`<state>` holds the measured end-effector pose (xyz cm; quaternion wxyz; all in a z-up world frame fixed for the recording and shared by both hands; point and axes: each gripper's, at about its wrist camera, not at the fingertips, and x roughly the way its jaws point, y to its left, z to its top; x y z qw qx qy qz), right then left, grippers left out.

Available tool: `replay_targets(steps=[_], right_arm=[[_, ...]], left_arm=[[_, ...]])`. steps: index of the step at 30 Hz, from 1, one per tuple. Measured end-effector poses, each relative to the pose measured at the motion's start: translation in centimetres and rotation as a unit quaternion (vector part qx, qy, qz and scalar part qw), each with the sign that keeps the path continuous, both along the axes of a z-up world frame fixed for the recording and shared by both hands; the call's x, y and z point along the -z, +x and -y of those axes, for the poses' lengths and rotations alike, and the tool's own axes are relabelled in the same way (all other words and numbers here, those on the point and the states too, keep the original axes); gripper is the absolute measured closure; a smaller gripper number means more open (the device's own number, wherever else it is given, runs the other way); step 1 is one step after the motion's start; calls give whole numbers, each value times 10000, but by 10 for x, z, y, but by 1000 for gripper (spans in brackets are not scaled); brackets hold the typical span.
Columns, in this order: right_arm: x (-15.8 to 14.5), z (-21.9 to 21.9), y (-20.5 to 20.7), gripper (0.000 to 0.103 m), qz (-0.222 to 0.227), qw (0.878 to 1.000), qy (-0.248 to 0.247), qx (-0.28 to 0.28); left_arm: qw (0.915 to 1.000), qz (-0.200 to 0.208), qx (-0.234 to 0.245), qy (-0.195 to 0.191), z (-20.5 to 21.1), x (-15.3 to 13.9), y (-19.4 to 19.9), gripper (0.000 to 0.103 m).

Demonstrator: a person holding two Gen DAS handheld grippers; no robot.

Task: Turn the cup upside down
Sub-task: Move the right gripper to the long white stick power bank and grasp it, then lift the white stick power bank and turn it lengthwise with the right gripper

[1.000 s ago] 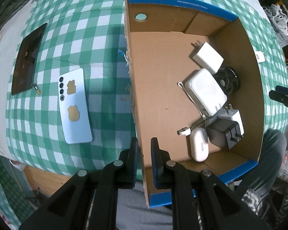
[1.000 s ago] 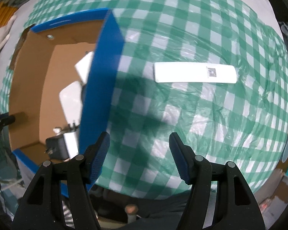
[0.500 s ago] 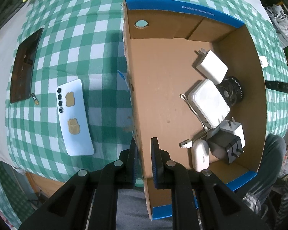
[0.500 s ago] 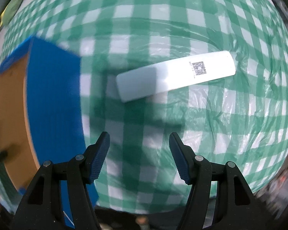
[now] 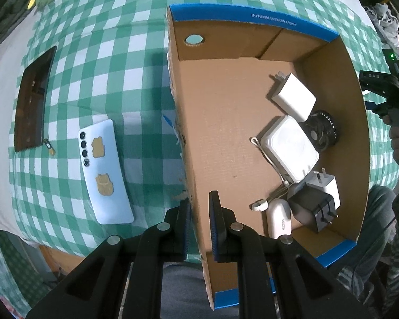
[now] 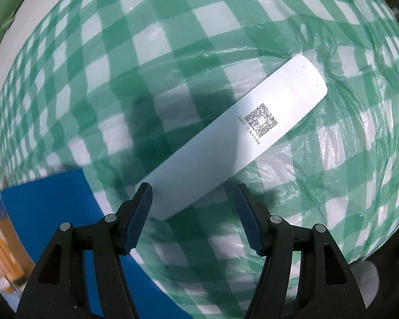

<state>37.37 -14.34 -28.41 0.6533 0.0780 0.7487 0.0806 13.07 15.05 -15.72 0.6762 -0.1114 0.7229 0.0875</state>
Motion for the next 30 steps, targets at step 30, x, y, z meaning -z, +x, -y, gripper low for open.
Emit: replay_targets(steps=[30], right_arm=[[31,-11,-1,61,109,9787,-704,-1923]], left_arm=[[10000,49,1,56,2,-1,0,91]])
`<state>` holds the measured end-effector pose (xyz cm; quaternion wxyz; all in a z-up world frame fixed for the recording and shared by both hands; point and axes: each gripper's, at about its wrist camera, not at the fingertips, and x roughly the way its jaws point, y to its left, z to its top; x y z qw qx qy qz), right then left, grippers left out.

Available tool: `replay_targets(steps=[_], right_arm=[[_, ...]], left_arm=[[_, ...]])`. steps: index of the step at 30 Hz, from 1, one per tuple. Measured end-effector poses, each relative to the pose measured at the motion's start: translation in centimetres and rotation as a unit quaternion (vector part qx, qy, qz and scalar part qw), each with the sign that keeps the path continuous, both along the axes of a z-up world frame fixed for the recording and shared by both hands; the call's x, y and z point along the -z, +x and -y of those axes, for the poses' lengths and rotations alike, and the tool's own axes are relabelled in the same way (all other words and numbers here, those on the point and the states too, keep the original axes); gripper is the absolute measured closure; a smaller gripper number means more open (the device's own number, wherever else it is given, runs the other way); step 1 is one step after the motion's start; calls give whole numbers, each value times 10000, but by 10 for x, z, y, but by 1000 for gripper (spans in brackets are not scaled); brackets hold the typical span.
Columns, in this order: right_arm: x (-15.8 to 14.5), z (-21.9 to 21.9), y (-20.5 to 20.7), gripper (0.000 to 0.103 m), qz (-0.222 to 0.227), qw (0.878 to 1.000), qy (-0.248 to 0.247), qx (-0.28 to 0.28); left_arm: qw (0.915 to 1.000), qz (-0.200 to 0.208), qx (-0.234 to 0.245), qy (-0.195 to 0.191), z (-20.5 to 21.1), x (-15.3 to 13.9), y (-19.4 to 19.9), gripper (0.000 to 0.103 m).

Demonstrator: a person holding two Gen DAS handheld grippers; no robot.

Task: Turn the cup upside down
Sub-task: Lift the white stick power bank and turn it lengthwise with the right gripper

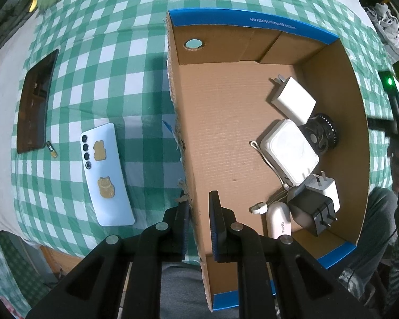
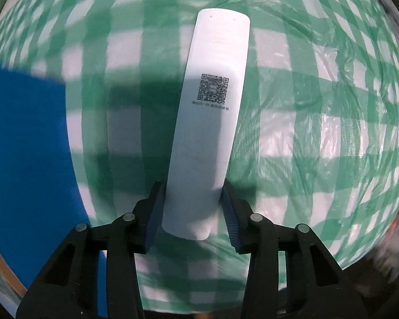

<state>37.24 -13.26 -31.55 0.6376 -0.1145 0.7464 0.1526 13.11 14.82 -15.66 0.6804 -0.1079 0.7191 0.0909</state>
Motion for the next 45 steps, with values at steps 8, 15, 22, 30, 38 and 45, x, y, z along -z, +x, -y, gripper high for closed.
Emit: replay_targets(steps=[8,15,22,30,38,45], right_arm=[[5,8,-22,61,30,9938,-171,-1094],[3,4,3,54,234,9971,129,-706],[16,-9,39,53,381,9977,146,-540],[24,-11,47,64,431,9968,11,-668],[12,22,3,64,477,9943,-35,-956],[-11,26,-24,64,549,9923,21,-1107]], left_arm=[[10000,8,-15,7,1,-3,-3,91],[10000,9,-12,8,1,-3,-3,91],[10000,7,-10,7,1,-3,-3,91],[10000,13,-18,11,1,-3,-3,91],[10000,4,-26,2,3,-4,-8,91],[10000,-12,-41,10,4,-5,-14,91]])
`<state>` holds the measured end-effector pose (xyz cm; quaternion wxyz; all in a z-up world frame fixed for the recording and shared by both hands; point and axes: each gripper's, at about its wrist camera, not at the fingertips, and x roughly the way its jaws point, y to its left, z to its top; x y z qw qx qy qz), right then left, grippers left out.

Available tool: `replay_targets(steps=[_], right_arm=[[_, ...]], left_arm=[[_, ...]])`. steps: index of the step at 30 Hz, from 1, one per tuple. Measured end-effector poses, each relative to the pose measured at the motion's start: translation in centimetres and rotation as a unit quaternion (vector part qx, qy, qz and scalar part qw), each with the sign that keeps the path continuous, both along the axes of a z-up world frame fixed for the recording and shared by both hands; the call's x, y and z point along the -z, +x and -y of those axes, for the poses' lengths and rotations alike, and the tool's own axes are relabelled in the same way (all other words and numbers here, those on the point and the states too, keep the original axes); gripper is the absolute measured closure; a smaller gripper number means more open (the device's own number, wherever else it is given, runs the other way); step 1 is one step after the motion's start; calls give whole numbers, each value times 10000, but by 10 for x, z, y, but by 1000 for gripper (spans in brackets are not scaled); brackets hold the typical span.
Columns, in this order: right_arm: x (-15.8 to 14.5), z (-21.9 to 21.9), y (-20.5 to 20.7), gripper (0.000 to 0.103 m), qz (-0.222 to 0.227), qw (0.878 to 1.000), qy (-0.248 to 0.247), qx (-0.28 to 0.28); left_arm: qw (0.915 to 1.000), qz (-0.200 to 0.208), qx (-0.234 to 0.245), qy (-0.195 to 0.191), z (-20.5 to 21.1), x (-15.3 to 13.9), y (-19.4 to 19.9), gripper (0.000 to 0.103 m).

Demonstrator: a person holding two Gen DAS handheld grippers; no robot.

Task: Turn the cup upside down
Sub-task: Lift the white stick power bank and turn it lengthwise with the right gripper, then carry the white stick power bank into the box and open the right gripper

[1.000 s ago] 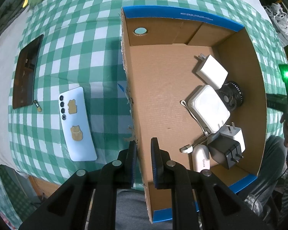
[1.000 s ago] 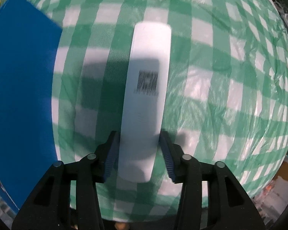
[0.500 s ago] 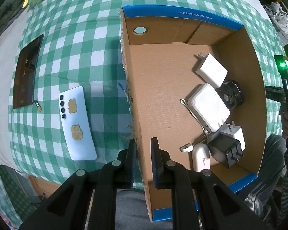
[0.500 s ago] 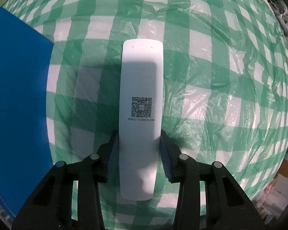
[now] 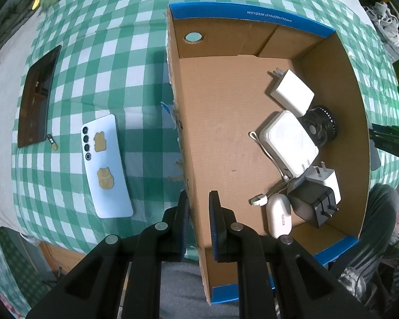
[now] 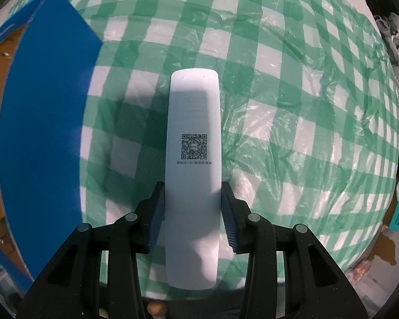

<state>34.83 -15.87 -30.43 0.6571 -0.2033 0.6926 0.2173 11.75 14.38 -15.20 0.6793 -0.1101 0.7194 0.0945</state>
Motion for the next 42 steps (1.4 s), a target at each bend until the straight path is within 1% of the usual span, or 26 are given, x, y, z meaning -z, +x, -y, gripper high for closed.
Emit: replay_targets(steps=[3,4,9,13,16,19,21,22,23,24,26,27,28,31,34,37,42], right_arm=[[-9,-2,-7,64,36,10000,44,-43],[-16,2,-19,64,48,10000,57,-48],[-36,9,-22,64,103,9998,166,-89],[-67,16,-44,64,167,9994,261,-144],[-87,23,-48,64,218,9988,371,-239],[-121,7,-70,64,262,9977,499,-375],[-130,3,-73,64,253,9965,645,-466],[-145,-7,-79,64,249,9961,686,-498],[-150,-9,-82,64,234,9953,748,-562],[-145,-28,-84,64,217,9948,798,-595],[-163,-47,-96,64,185,9931,915,-712],[-165,-68,-106,64,174,9924,952,-764],[-175,-77,-115,64,153,9916,997,-813],[-177,-96,-130,64,46,9890,1102,-988],[-173,-109,-143,64,36,9873,1088,-1156],[-165,-124,-159,64,-29,9859,1030,-1322],[-150,-142,-174,64,-121,9855,916,-1425]], left_arm=[[10000,-5,0,18,2,1,0,91],[10000,-7,3,28,2,1,-1,91],[10000,-15,-5,32,3,1,-3,91],[10000,-16,5,45,3,1,-4,91],[10000,-5,5,57,4,1,-6,91],[10000,-3,3,51,4,0,-7,91],[10000,-9,6,51,4,0,-8,91],[10000,-9,11,48,5,0,-7,91],[10000,-10,8,39,5,0,-8,91],[10000,-8,3,25,5,-1,-9,91],[10000,-7,-6,8,6,-1,-10,91],[10000,-7,-14,-8,6,-1,-11,91],[10000,-6,-22,-20,6,-1,-12,91],[10000,4,-39,-30,7,-2,-14,91],[10000,14,-44,-27,7,-3,-16,91],[10000,26,-50,-25,8,-5,-18,91],[10000,30,-46,-5,11,-5,-22,91]])
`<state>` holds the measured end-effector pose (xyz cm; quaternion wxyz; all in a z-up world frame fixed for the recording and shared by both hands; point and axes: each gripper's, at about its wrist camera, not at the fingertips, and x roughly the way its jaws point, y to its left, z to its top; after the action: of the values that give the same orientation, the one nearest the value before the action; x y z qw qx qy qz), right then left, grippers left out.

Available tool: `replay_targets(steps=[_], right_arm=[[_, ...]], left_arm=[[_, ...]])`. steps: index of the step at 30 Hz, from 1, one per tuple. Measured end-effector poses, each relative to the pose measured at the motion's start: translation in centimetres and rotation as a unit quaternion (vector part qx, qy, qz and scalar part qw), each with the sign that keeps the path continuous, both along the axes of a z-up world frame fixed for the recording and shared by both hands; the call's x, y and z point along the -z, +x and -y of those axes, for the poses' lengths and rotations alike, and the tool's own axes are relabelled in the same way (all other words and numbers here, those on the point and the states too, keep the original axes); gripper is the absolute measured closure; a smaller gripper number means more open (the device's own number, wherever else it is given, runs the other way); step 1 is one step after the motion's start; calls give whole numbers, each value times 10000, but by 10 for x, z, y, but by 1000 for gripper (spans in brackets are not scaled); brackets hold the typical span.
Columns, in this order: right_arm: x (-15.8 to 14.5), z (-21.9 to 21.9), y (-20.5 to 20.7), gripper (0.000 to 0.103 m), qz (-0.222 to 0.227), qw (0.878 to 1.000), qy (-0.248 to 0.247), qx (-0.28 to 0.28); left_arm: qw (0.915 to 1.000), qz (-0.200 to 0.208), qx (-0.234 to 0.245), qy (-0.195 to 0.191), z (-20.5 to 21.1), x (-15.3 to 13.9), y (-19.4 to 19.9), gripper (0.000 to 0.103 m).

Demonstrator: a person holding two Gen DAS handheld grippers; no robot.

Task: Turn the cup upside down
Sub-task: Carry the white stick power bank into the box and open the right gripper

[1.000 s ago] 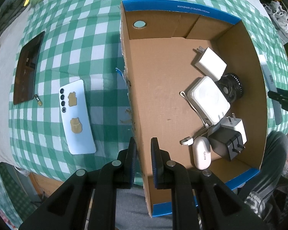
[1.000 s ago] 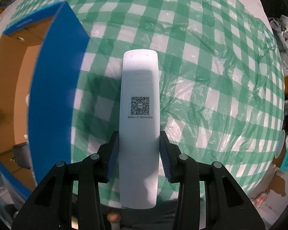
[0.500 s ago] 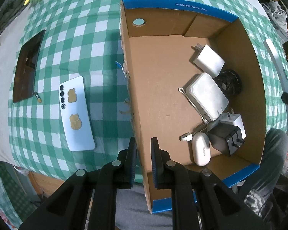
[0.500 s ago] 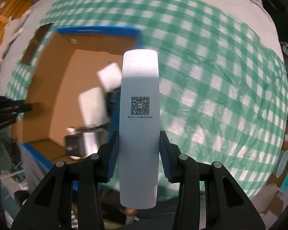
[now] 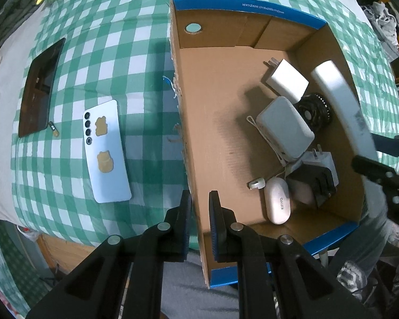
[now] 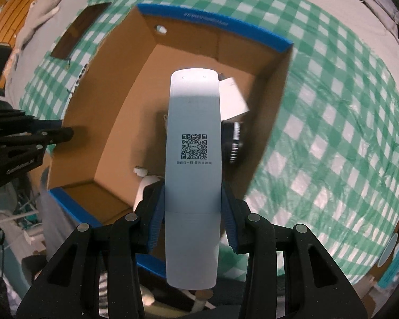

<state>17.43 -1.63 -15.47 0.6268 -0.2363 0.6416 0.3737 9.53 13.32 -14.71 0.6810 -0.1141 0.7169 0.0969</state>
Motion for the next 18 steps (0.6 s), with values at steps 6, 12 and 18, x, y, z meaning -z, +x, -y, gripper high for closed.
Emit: replay_targets(steps=[6,12,18], right_arm=[[16,-11,-8,64,-6,9999,-141,-28],[28,-12,-8,64,-11,9997,-245,-17],[21,-10,-5,63,61,9999,-137,-4]], left_arm=[[10000,2,-2,-22,1,0,-5,91],[10000,0,-9,-30,2,1,-8,91],[10000,9,-12,-44,1,3,-9,91]])
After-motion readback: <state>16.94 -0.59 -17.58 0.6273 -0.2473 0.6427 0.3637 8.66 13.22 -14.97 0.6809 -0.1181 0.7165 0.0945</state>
